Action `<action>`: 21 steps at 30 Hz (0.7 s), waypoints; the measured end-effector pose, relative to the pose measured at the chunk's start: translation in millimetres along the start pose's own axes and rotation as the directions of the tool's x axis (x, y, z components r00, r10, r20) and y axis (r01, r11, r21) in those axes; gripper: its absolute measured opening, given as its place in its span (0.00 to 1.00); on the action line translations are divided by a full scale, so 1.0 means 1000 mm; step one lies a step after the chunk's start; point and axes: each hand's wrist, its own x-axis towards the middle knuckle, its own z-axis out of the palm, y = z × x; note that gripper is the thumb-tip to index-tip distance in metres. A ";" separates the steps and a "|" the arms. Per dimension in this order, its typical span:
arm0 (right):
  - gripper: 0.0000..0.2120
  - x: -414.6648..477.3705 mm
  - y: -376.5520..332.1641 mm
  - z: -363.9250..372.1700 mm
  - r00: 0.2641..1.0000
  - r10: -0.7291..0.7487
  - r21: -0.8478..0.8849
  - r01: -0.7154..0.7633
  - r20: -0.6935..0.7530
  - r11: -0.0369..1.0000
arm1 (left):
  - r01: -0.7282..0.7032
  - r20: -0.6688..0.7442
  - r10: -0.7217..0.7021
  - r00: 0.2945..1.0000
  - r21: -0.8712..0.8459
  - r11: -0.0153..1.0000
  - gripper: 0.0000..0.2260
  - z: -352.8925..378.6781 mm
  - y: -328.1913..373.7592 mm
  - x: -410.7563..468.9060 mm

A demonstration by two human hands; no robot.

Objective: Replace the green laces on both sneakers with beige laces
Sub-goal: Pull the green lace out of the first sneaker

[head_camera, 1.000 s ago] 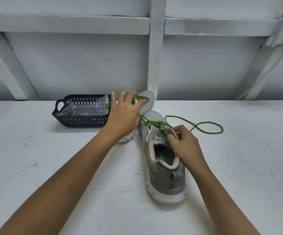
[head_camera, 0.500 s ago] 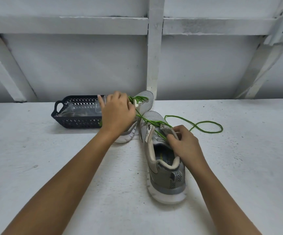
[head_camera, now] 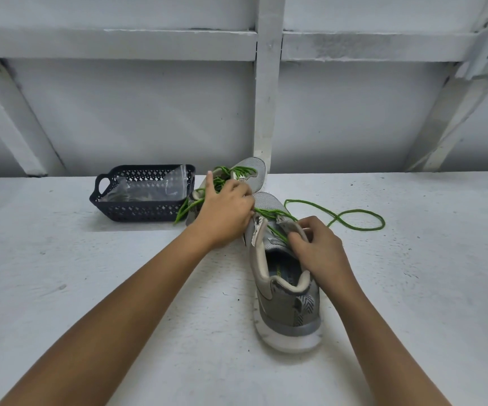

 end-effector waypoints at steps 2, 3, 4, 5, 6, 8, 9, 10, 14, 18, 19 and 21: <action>0.07 -0.001 0.000 0.000 1.000 0.002 0.006 -0.002 0.002 1.000 | 0.069 -0.033 -0.069 0.997 0.002 0.998 0.11 -0.004 -0.005 0.001; 0.07 -0.001 0.000 0.000 1.000 0.003 0.013 -0.003 0.003 1.000 | 0.132 -0.047 -0.133 0.990 -0.017 0.991 0.11 -0.007 -0.009 0.003; 0.07 -0.001 0.000 0.000 1.000 0.003 0.017 -0.004 0.003 1.000 | 0.196 -0.062 -0.198 0.978 -0.043 0.980 0.11 -0.011 -0.014 0.004; 0.07 -0.001 0.000 0.000 1.000 0.005 0.018 -0.005 0.002 1.000 | 0.251 -0.078 -0.255 0.964 -0.061 0.966 0.11 -0.015 -0.019 0.005; 0.07 -0.001 0.001 0.000 1.000 0.006 0.018 -0.006 0.001 1.000 | 0.293 -0.091 -0.299 0.950 -0.071 0.953 0.11 -0.018 -0.023 0.005; 0.07 -0.001 0.000 0.000 1.000 0.004 0.015 -0.004 -0.001 1.000 | 0.344 -0.116 -0.350 0.930 -0.067 0.937 0.11 -0.020 -0.027 0.004; 0.07 -0.001 0.000 0.000 1.000 0.002 0.013 -0.002 -0.001 1.000 | 0.342 -0.130 -0.347 0.929 -0.059 0.938 0.11 -0.019 -0.026 0.004; 0.07 -0.001 0.000 0.000 1.000 0.000 0.011 0.000 0.000 1.000 | 0.309 -0.153 -0.313 0.937 -0.053 0.950 0.12 -0.017 -0.023 0.003; 0.08 0.000 0.000 -0.001 1.000 -0.007 0.003 0.007 0.000 1.000 | 0.006 -0.117 -0.005 0.993 0.005 1.000 0.11 -0.010 -0.006 0.000; 0.08 0.000 0.000 -0.001 1.000 0.000 0.011 0.000 0.007 1.000 | -0.038 -0.010 0.038 0.999 0.026 0.999 0.12 -0.002 0.000 -0.002; 0.08 0.000 0.000 -0.001 1.000 0.000 0.012 0.000 0.005 1.000 | -0.022 -0.036 0.022 0.999 0.005 1.000 0.12 -0.001 -0.001 -0.002; 0.07 0.000 0.001 -0.001 1.000 -0.004 0.012 0.004 0.004 1.000 | 0.049 -0.105 -0.053 0.993 -0.041 0.998 0.10 -0.001 -0.006 -0.002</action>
